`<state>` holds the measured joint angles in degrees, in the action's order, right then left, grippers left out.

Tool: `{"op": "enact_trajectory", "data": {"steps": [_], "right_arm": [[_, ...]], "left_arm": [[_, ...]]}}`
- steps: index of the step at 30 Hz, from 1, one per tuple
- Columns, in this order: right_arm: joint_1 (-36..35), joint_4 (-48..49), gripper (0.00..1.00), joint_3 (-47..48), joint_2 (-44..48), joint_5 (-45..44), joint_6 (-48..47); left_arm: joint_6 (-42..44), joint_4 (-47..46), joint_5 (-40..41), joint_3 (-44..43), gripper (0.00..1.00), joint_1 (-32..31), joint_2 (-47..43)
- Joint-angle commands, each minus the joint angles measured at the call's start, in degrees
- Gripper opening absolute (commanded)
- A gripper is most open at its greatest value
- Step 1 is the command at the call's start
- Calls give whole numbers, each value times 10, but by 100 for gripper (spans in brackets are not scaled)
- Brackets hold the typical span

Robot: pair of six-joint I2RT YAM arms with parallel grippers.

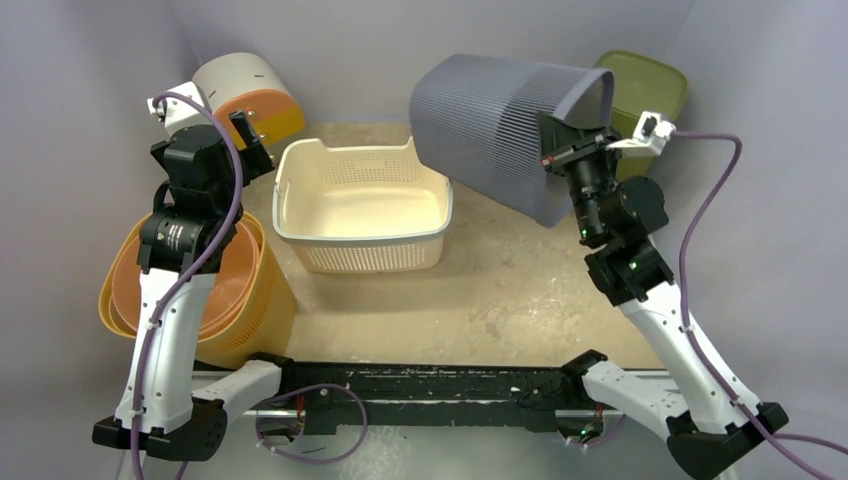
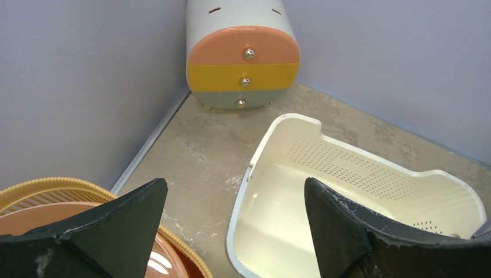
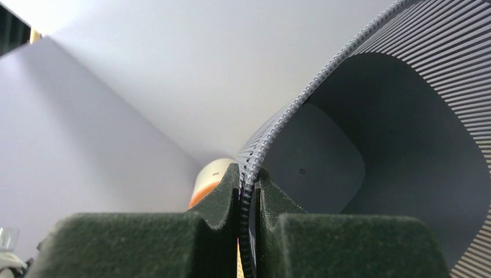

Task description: Turn the large container upside down

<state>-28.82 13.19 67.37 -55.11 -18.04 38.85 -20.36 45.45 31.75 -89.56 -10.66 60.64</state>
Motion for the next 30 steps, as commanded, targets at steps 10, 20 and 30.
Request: {"op": "enact_trajectory", "data": {"steps": [10, 20, 30], "right_arm": [[103, 89, 0, -298, 88, 85, 388], [200, 302, 0, -427, 26, 233, 414], [259, 687, 0, -515, -176, 370, 536]], "left_arm": [[12, -28, -22, -37, 85, -2, 13], [14, -28, -23, -42, 85, -2, 29], [8, -26, -23, -47, 85, -2, 44]]}}
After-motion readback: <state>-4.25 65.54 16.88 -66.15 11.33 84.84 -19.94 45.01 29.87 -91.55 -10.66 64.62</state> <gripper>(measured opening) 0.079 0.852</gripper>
